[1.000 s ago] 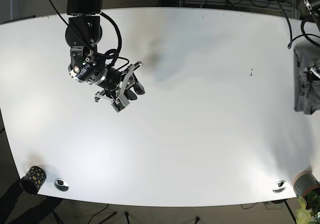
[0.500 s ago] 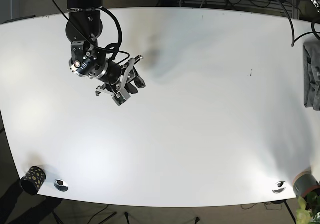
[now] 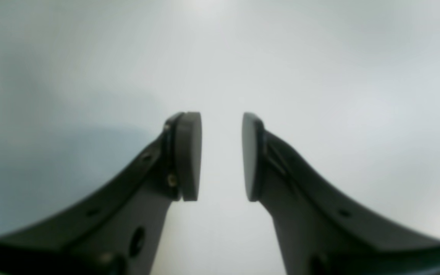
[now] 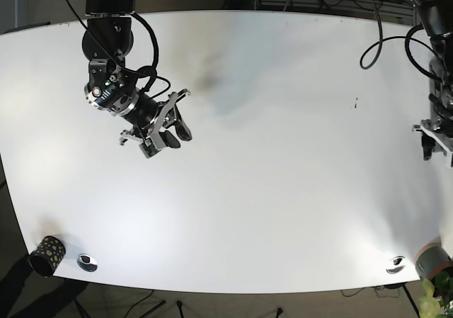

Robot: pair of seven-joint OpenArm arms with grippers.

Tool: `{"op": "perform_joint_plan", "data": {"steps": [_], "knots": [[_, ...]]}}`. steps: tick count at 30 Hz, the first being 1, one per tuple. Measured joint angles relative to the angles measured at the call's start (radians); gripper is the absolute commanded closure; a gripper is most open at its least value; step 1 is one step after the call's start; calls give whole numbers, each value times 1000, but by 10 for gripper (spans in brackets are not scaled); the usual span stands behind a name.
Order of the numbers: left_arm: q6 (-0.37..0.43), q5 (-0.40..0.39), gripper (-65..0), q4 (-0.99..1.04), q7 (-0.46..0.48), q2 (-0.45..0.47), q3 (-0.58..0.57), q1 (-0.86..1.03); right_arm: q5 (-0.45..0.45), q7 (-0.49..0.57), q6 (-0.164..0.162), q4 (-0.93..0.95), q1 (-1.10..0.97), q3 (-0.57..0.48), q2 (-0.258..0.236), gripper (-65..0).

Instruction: Fold the T-shirt properly

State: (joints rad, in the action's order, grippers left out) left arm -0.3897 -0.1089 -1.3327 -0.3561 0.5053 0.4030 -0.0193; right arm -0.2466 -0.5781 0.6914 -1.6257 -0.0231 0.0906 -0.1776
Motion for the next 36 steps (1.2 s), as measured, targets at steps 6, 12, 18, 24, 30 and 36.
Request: {"op": "perform_joint_plan", "data": {"steps": [6,12,18,24,30,36], "knots": [[108,42,-383,-16,201,-101,-128,45,204,166,-20,39,3,-3,11,-165],[227,225,-383,-52,301,-229,-195,138,311,344,-79,87,-7,47,25,-165],[224,248,-383,-174,330,-353,-214,208,312,414,-122,118,-39,99,17,-165],[234,251,-383,-274,324,-438,-246,325,281,503,-127,118,-105,181,24,-165],[227,250,-383,-370,331,-539,-263,438,172,541,-137,128,-210,200,14,-165],[232,250,-383,-410,323,-566,-324,582,78,534,-142,114,-338,198,-8,-165]]}}
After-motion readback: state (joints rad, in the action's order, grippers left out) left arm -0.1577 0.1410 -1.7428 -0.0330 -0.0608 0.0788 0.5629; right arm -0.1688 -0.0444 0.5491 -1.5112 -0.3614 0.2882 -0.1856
